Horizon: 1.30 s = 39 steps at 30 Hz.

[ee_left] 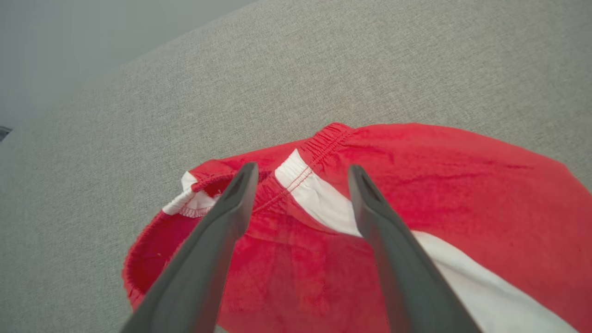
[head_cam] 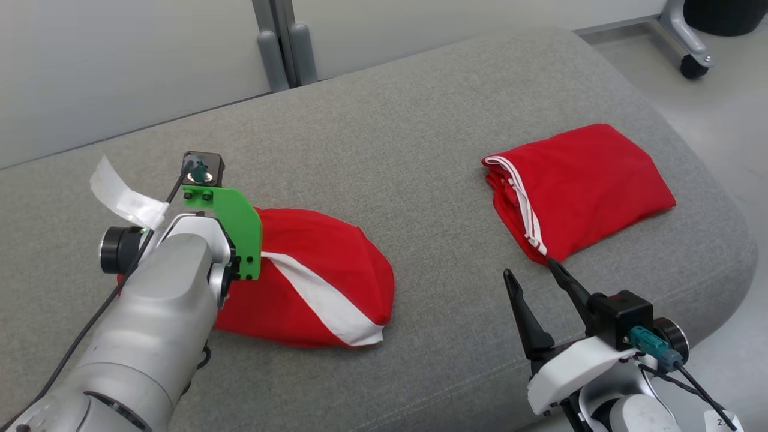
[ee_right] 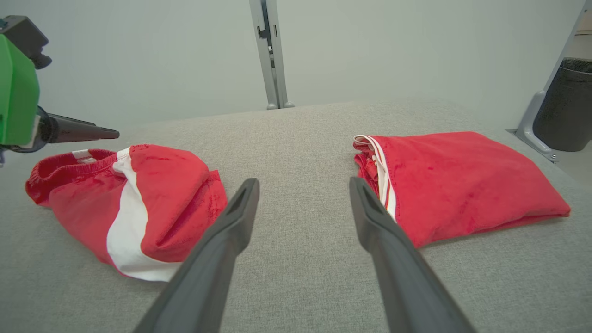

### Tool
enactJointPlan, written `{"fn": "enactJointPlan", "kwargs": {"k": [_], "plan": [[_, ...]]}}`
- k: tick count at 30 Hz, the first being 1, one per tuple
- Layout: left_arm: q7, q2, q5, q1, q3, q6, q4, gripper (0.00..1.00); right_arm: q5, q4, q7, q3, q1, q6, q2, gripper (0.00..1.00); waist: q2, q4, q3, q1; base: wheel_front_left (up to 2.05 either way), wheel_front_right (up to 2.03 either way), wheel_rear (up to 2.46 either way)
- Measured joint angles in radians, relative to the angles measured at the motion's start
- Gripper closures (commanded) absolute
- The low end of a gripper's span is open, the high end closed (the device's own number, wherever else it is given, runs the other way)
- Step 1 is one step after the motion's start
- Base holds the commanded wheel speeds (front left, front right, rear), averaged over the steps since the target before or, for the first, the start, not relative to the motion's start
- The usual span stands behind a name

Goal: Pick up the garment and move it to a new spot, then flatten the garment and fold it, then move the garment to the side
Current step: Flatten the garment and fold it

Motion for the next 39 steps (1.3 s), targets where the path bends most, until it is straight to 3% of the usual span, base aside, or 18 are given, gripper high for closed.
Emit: {"fn": "enactJointPlan", "kwargs": {"k": [2,13,24,25,26,27,39], "plan": [[0.016,0.006,0.001,-0.007,-0.002,0.017,0.002,0.0,0.0,-0.004,-0.006,0.001,-0.006,0.0,0.0,0.0,0.0,-0.008,0.017,0.0,0.0,0.0,0.0],[0.098,0.059,-0.001,-0.04,-0.009,0.014,0.004,0.0,-0.001,-0.014,-0.015,0.003,-0.014,0.0,0.0,0.0,0.0,-0.031,0.098,0.0,0.0,0.0,0.0],[0.147,0.072,-0.022,-0.045,-0.004,-0.03,0.006,0.0,-0.001,-0.018,-0.021,0.003,-0.025,0.0,0.0,0.0,0.0,-0.033,0.145,0.0,0.0,0.0,0.0],[0.15,0.071,-0.025,-0.045,-0.005,-0.038,0.006,0.07,-0.001,-0.018,-0.021,0.003,-0.026,0.0,0.0,0.0,0.0,-0.033,0.148,0.0001,0.0,0.0,0.0],[0.151,0.071,-0.026,-0.045,-0.005,-0.048,0.005,0.7,-0.001,-0.018,-0.022,0.003,-0.027,0.0,0.0,0.0,0.0,-0.031,0.152,0.0001,0.0,0.0,0.0],[0.146,0.072,-0.026,-0.045,-0.007,-0.055,0.004,1.0,-0.001,-0.018,-0.022,0.003,-0.028,0.0,0.0,0.0,0.0,-0.029,0.153,0.0001,0.0,0.0,0.0],[0.018,0.039,-0.05,-0.068,0.02,-0.1,-0.034,1.0,-0.003,-0.006,-0.024,0.006,-0.036,0.0,0.0,0.0,0.0,-0.012,0.125,0.0,0.0,0.0,0.0]]}}
